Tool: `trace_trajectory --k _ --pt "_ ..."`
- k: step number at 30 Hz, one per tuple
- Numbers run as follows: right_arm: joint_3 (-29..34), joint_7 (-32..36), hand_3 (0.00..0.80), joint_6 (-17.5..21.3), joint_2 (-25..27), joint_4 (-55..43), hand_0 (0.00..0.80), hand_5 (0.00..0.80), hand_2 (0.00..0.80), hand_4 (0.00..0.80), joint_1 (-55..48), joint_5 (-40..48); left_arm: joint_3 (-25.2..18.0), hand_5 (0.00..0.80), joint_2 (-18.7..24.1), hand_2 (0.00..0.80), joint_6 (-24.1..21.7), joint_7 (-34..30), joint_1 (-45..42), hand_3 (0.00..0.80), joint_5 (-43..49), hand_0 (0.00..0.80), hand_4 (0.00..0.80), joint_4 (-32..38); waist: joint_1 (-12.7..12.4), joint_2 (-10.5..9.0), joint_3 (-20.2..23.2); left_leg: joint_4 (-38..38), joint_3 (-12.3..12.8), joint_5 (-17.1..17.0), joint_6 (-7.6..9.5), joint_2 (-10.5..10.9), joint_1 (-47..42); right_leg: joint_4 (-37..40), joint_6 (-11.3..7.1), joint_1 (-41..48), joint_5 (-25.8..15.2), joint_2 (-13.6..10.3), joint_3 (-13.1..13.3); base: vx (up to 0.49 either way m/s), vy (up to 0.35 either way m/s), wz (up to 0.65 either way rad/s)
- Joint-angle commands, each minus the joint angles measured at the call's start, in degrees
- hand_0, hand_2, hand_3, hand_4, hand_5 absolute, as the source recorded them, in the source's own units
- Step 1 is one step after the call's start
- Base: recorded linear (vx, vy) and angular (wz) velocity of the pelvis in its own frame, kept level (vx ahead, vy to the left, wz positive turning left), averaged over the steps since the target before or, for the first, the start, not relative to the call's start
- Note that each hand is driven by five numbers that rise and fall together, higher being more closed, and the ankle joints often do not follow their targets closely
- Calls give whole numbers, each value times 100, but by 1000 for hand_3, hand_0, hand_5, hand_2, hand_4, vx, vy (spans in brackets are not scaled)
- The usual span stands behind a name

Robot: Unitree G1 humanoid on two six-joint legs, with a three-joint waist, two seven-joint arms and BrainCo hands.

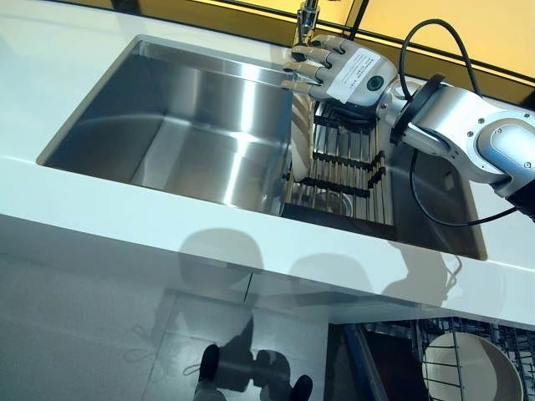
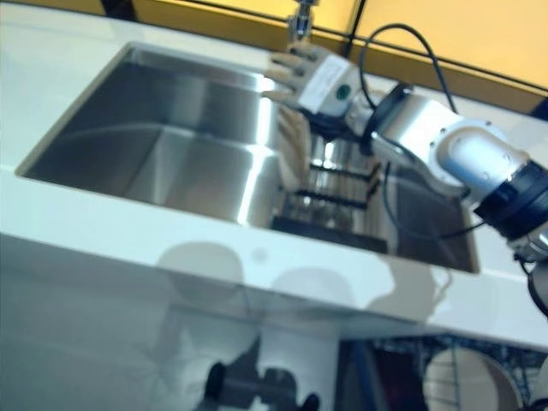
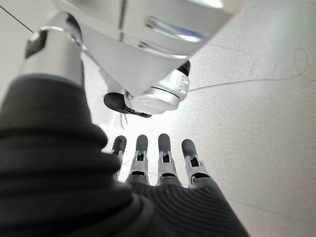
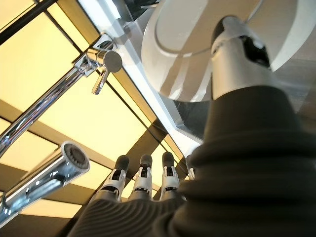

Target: Take plates into dishwasher

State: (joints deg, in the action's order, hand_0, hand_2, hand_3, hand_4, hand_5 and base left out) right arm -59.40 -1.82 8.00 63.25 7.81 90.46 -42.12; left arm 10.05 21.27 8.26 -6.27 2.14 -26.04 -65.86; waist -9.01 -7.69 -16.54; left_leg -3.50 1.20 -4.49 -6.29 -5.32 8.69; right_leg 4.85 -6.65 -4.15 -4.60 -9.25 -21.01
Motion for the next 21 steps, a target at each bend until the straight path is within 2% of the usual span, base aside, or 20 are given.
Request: trace_trajectory --k 1,21 --pt "-273 -109 0 -300 -23 176 0 0 0 0 704 -93 168 0 138 0 55 -39 -62 0 -126 0 0 -18 -119 -172 32 -150 18 49 161 265 47 6 -491 -47 -305 -118 172 0 0 0" --pt "-445 381 0 -12 -128 115 0 0 0 0 672 -239 180 0 158 0 -54 -39 -48 0 -207 0 0 -34 -161 -196 -135 -150 26 67 180 270 86 -18 -481 -100 -297 -106 176 0 -1 0"
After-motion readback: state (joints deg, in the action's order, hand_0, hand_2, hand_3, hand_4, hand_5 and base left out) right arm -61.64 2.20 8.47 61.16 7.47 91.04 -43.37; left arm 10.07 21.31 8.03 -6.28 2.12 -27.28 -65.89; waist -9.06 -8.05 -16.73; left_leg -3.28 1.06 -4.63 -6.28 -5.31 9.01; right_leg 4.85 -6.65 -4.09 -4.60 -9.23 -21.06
